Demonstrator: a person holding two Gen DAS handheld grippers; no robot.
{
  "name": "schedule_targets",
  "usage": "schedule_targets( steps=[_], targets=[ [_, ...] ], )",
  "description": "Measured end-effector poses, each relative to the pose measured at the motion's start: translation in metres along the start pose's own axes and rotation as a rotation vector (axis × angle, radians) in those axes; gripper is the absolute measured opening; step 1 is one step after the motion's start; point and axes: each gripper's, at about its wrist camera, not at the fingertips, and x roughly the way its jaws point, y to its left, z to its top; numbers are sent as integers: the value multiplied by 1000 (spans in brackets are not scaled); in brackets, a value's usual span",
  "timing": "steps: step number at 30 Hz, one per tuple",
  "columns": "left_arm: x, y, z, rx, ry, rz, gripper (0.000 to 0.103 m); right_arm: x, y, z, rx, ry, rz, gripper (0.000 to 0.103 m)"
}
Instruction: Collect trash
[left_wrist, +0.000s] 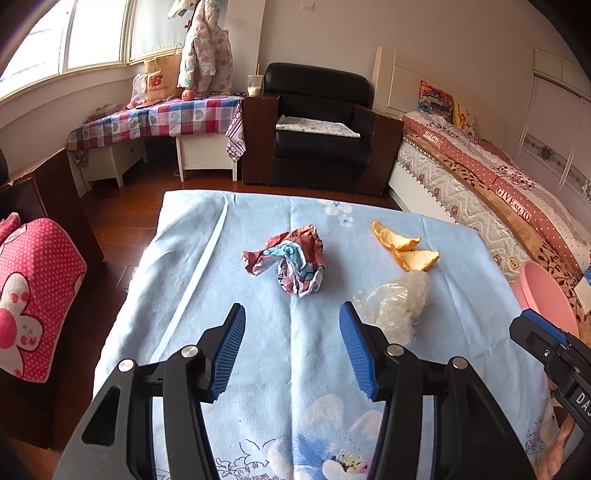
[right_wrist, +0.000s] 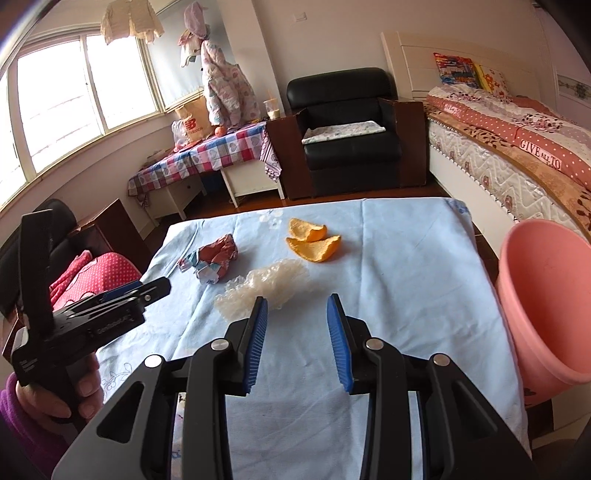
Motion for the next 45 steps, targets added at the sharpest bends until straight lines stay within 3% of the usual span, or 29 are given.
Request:
schedule_targets(
  steps=[17, 22, 30, 39, 41, 43, 45],
  targets=[
    [18, 22, 0, -26, 25, -43, 52, 20, 33, 5, -23, 33, 39, 34],
    [20, 32, 10, -73, 21, -69, 53, 36, 47, 9, 12, 63, 70, 46],
    [53, 20, 30, -109, 74, -91, 56, 73, 60, 2, 39, 139, -19, 47],
    [94, 8, 29, -115, 127, -58, 55, 99, 51, -2, 94, 173, -32, 46],
    [100, 10, 28, -127, 129, -51, 50, 100, 45, -2, 106, 166, -34, 39],
    [103, 12, 27, -131, 125, -56, 32, 101, 41, -2, 104, 161, -34, 23],
    [102, 12, 27, -124, 115, -60, 24, 99, 39, -3, 97, 153, -31, 15]
  ],
)
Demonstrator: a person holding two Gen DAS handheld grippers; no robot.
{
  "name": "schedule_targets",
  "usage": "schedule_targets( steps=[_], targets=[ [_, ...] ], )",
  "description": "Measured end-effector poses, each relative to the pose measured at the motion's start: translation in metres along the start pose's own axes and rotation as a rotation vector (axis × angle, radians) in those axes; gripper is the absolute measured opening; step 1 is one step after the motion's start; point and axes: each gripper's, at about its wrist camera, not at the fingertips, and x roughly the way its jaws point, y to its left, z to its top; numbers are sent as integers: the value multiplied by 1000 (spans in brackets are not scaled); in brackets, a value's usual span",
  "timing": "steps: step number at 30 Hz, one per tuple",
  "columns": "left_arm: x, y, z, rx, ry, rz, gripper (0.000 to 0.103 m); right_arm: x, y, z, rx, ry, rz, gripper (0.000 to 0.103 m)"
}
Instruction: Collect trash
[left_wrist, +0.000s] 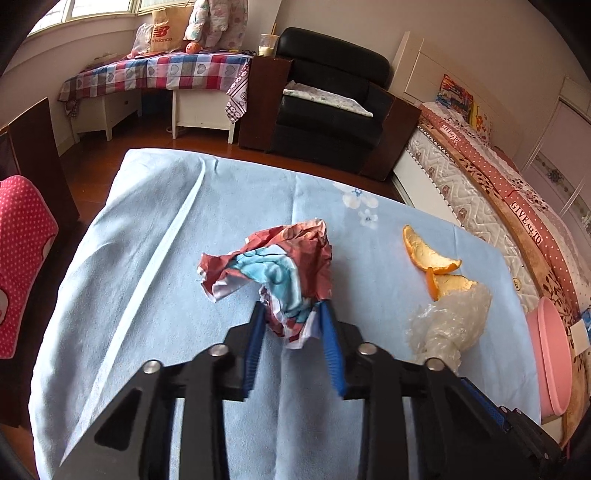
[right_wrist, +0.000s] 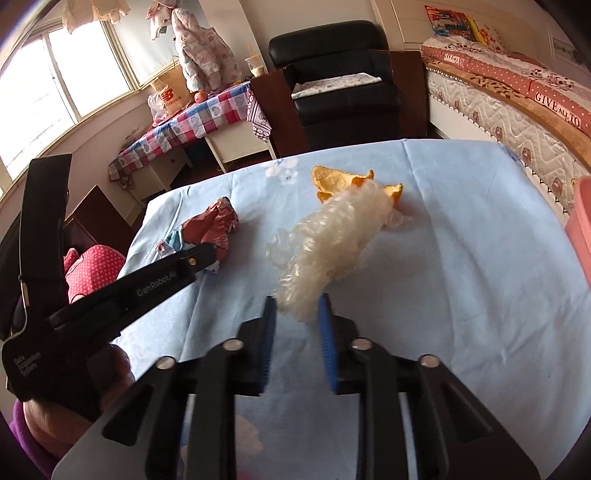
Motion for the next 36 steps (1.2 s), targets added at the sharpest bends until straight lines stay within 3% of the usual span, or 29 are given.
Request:
schedule_targets(
  steps=[6, 27, 36],
  targets=[
    [-6, -4, -2, 30, -11, 4, 18, -9, -7, -2, -14, -19, 0, 7],
    [-56, -22, -21, 90, -60, -11, 17, -52, -30, -12, -46, -60, 6, 6],
    [-49, -18, -20, 77, -36, -15, 17, -51, -31, -18, -54, 2, 19, 9]
  ],
)
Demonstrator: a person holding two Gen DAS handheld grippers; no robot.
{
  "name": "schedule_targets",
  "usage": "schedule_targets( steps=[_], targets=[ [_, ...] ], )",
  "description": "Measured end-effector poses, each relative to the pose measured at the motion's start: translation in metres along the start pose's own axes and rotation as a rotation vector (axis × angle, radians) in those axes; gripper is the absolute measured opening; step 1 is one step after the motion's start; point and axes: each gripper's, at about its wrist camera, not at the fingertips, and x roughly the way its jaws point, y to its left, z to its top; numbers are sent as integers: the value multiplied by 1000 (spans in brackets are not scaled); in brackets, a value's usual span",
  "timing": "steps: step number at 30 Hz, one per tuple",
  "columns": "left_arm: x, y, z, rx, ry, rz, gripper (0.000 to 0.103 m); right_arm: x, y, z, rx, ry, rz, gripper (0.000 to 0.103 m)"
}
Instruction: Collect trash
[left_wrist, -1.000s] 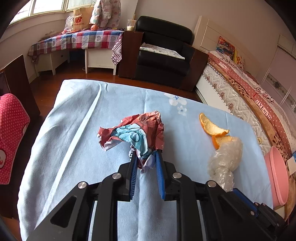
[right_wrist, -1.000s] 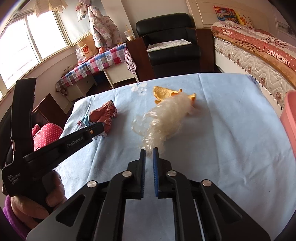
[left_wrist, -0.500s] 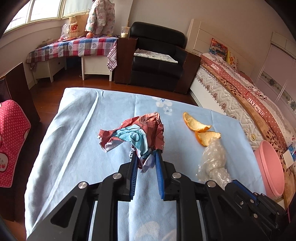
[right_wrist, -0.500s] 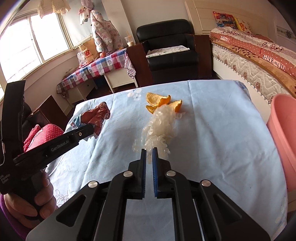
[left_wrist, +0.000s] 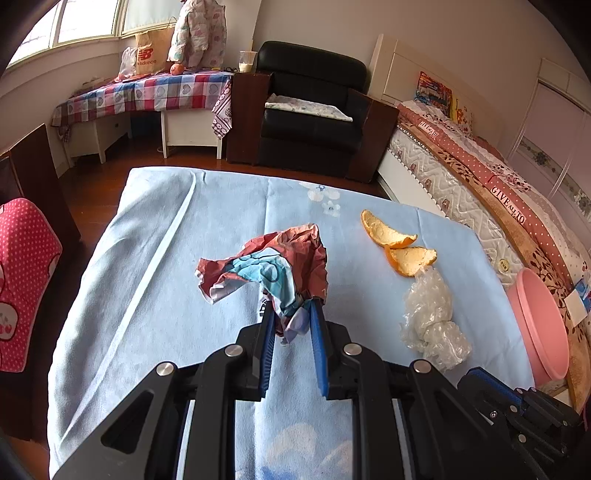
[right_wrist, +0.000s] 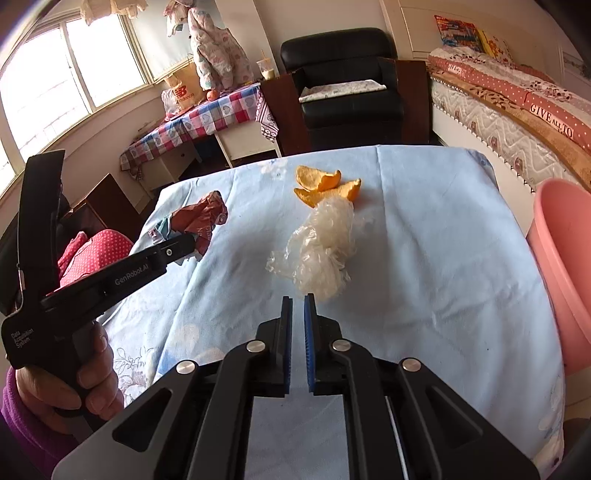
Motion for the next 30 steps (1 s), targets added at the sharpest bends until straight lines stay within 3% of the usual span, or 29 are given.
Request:
schedule_targets(
  steps=[3, 6, 18, 27, 30],
  targets=[
    [1, 1, 0, 1, 4, 0, 17, -3, -2, 1, 12, -19, 27, 34],
    [4, 2, -2, -1, 10, 0, 17, -7, -1, 4, -1, -45, 32, 39],
    [11, 5, -8, -5, 28, -3, 17, 9, 3, 17, -48, -46, -29, 40],
    [15, 2, -9, 5, 41, 9, 17, 34, -5, 16, -30, 6, -49, 39],
    [16, 1, -10, 7, 45, 13, 17, 38, -8, 15, -21, 11, -51, 27]
  ],
)
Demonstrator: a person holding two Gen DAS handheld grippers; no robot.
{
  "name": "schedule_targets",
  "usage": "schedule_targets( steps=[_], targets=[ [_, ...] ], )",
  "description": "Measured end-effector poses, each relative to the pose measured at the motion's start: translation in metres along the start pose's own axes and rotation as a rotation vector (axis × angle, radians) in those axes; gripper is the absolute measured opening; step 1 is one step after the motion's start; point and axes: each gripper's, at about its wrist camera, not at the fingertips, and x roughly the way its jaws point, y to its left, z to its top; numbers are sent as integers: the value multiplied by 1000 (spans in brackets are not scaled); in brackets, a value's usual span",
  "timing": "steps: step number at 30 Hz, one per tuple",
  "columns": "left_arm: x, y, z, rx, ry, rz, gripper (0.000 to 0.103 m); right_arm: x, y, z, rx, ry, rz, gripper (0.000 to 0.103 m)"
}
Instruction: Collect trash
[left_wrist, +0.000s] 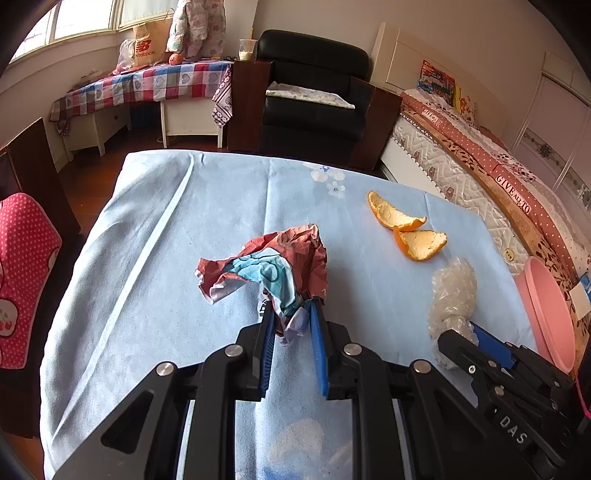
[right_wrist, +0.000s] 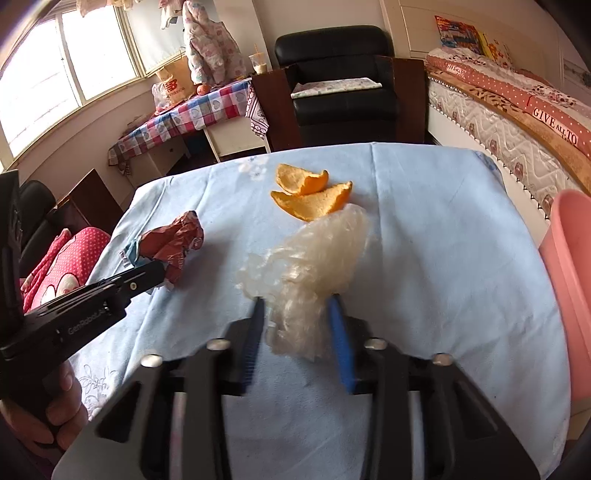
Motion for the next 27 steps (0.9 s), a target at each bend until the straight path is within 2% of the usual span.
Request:
schedule_targets(
  steps=[3, 9, 27],
  targets=[
    [1, -1, 0, 2, 2, 4, 17, -2, -2, -1, -4, -13, 19, 23],
    [-1, -4, 0, -1, 1, 20, 17, -11, -6, -2, 2, -35, 36, 22],
    [1, -24, -6, 35, -2, 157, 18, -13, -24, -4, 41, -29, 127, 22]
  ],
)
